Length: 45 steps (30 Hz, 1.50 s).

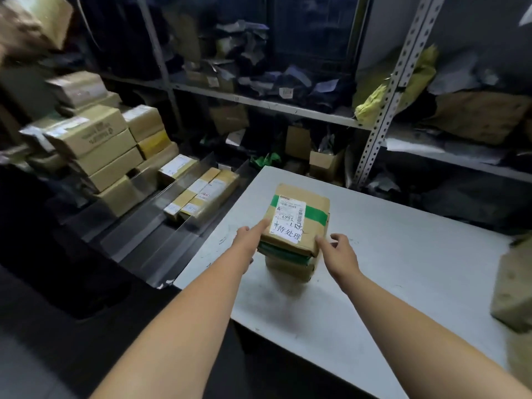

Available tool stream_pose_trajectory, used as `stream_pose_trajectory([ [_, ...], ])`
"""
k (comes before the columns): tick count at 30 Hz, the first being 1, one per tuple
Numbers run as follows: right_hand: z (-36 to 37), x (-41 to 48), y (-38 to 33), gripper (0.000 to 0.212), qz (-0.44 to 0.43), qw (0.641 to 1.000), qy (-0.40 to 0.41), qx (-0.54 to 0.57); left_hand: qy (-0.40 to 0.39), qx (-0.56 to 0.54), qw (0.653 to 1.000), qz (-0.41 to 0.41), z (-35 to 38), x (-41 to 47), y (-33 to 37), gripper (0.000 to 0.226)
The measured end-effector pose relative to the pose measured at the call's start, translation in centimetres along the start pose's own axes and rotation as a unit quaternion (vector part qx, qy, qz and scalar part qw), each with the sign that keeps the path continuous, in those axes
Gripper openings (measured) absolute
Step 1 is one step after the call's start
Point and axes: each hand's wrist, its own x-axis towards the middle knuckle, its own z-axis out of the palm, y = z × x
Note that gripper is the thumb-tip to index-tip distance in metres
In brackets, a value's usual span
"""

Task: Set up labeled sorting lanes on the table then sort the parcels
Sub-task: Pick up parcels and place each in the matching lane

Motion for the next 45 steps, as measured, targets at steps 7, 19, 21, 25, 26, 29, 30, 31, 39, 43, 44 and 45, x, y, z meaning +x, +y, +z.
stream_pose_trajectory([
  [7, -0.4, 1.7, 1.4, 0.069, 0.028, 0.999, -0.033, -0.029, -0.067, -0.022, 0.998, -0.004, 1.1, 2.8, -0.1, 0.034],
  [19, -10.8, -4.9, 0.9, 0.061, 0.033, 0.951, -0.114, 0.286, -0.098, -0.057, 0.980, 0.161, 9.7, -9.9, -0.2, 0.049],
  [21, -14.9, -7.0, 2.7, 0.060, 0.017, 0.950, -0.117, 0.288, -0.116, -0.024, 0.980, 0.161, 13.0, -12.7, -1.6, 0.057],
  [25, -23.7, -11.5, 7.5, 0.065, -0.017, 0.968, -0.069, 0.241, -0.178, 0.028, 0.972, 0.151, 19.5, -18.4, -4.6, 0.053],
  [26, -25.7, -12.6, 8.6, 0.066, -0.022, 0.969, -0.061, 0.237, -0.197, 0.032, 0.969, 0.149, 21.0, -19.7, -5.3, 0.058],
  [29, -30.9, -15.9, 11.7, 0.063, -0.025, 0.968, -0.038, 0.245, -0.238, 0.046, 0.958, 0.151, 25.5, -23.4, -7.1, 0.084],
  [30, -32.5, -16.9, 12.6, 0.064, -0.025, 0.967, -0.029, 0.251, -0.250, 0.051, 0.955, 0.152, 26.9, -24.5, -7.6, 0.092],
  [31, -33.9, -17.8, 13.5, 0.067, -0.026, 0.966, -0.020, 0.256, -0.260, 0.055, 0.951, 0.157, 28.2, -25.5, -8.0, 0.096],
  [39, -41.9, -21.8, 19.7, 0.064, -0.009, 0.955, 0.119, 0.270, -0.307, 0.128, 0.928, 0.171, 36.5, -32.0, -10.3, 0.055],
  [43, -43.2, -21.6, 21.2, 0.052, 0.031, 0.948, 0.180, 0.261, -0.318, 0.150, 0.920, 0.175, 38.4, -33.3, -11.1, 0.042],
  [44, -43.3, -21.6, 21.4, 0.045, 0.036, 0.947, 0.188, 0.258, -0.309, 0.150, 0.920, 0.187, 38.6, -33.4, -11.3, 0.038],
  [45, -43.3, -21.4, 21.6, 0.043, 0.039, 0.947, 0.196, 0.253, -0.289, 0.146, 0.924, 0.204, 38.8, -33.3, -11.5, 0.037],
])
